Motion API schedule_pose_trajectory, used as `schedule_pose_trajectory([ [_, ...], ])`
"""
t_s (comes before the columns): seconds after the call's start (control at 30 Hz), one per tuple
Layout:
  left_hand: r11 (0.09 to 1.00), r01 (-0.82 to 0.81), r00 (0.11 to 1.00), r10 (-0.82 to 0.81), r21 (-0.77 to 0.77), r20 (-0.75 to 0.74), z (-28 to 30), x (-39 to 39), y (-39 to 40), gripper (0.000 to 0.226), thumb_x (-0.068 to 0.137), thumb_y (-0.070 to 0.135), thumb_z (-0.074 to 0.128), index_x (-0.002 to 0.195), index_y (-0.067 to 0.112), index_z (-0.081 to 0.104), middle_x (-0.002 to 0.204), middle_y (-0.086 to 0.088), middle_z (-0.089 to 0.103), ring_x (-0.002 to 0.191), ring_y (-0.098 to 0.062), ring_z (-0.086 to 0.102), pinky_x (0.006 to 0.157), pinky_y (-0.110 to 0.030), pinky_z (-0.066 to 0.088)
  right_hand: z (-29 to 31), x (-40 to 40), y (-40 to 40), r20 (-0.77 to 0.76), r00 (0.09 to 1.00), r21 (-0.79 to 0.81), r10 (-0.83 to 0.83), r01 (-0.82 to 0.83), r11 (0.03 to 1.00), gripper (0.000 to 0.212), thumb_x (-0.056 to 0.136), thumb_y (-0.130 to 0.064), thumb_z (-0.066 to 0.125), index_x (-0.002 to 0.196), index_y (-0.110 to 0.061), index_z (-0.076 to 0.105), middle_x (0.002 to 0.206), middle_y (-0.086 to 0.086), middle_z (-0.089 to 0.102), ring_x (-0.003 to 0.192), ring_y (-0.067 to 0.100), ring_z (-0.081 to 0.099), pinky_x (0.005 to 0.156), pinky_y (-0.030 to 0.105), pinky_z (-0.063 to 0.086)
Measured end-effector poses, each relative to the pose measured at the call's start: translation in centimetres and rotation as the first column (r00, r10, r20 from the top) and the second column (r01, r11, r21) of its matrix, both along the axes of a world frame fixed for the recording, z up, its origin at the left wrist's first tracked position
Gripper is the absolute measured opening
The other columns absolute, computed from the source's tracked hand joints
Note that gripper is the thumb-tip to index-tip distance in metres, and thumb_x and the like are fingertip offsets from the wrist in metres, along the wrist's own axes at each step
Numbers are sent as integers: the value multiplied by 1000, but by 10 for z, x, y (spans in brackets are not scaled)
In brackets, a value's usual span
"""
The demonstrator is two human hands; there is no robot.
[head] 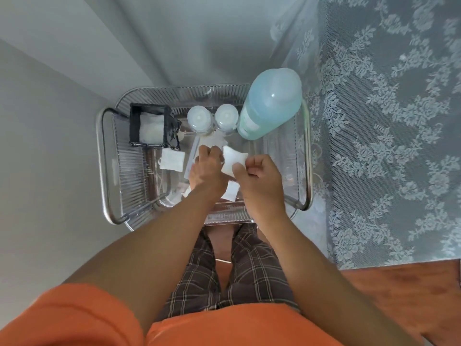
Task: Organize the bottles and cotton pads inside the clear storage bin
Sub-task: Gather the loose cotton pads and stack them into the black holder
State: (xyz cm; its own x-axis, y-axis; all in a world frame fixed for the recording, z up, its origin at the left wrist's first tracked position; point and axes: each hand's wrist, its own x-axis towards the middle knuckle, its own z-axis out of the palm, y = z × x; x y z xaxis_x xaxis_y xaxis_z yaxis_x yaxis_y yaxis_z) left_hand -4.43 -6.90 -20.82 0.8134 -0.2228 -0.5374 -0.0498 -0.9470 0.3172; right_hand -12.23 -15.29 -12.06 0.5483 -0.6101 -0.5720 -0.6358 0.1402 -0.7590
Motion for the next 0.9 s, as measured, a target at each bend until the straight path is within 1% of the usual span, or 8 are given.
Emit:
schedule_pose_trajectory([
  [0.07,997,-75,997,75,17,3,4,-7,9,34,86,24,67,116,26,50,121,4,56,96,-24,58,79,-42,53,20,8,6,78,995,13,57,-58,998,13,90,-27,77,92,-28,65,95,-4,74,90,14,72,82,36,61],
  [0.13,999,-8,1000,9,44,-8,9,-15,16,13,96,33,55,105,24,56,113,1,65,104,-25,60,83,-42,54,36,25,11,187,970,-34,153,-150,988,12,90,-26,78,95,-24,68,94,-6,73,88,10,70,82,32,60],
  [0.27,986,-111,994,111,-126,-4,38,-32,50,22,95,24,60,99,29,38,77,11,50,80,-24,59,60,-35,43,55,82,22,221,873,-228,435,-388,893,6,88,-24,79,93,-24,75,86,-13,75,85,1,71,72,19,55],
  [0.37,951,-151,989,146,-271,-37,68,-43,82,26,96,26,63,112,26,43,91,-2,66,78,-31,65,60,-40,50,52,129,34,63,740,-382,670,-603,701,9,84,-27,78,92,-24,78,81,-10,77,77,9,71,69,33,58],
  [0.47,936,-167,985,149,-311,-81,93,-46,111,32,97,26,65,123,22,47,105,-8,71,90,-35,69,72,-51,57,46,165,47,-164,511,-470,844,-793,388,13,84,-29,76,96,-24,78,88,-7,79,82,17,72,71,31,57],
  [0.57,920,-152,988,138,-360,-64,111,-45,132,32,97,20,65,124,15,49,111,-6,72,96,-35,70,73,-49,56,40,184,55,-383,321,-529,866,-845,80,12,84,-23,75,86,-12,73,75,5,70,69,30,65,55,27,39],
  [0.67,905,-178,983,185,-387,-19,125,-38,147,31,96,23,64,123,25,49,110,4,72,92,-26,70,69,-41,56,40,190,55,-494,255,-531,831,-846,-56,18,81,-13,72,73,-5,58,57,2,47,48,21,42,48,26,22],
  [0.9,894,-159,984,178,-418,7,141,-31,162,32,98,24,62,125,28,46,95,0,72,71,-23,67,55,-42,55,51,198,43,-614,111,-512,782,-809,-288,24,78,3,63,65,-9,46,55,-2,39,43,18,31,48,24,20],
])
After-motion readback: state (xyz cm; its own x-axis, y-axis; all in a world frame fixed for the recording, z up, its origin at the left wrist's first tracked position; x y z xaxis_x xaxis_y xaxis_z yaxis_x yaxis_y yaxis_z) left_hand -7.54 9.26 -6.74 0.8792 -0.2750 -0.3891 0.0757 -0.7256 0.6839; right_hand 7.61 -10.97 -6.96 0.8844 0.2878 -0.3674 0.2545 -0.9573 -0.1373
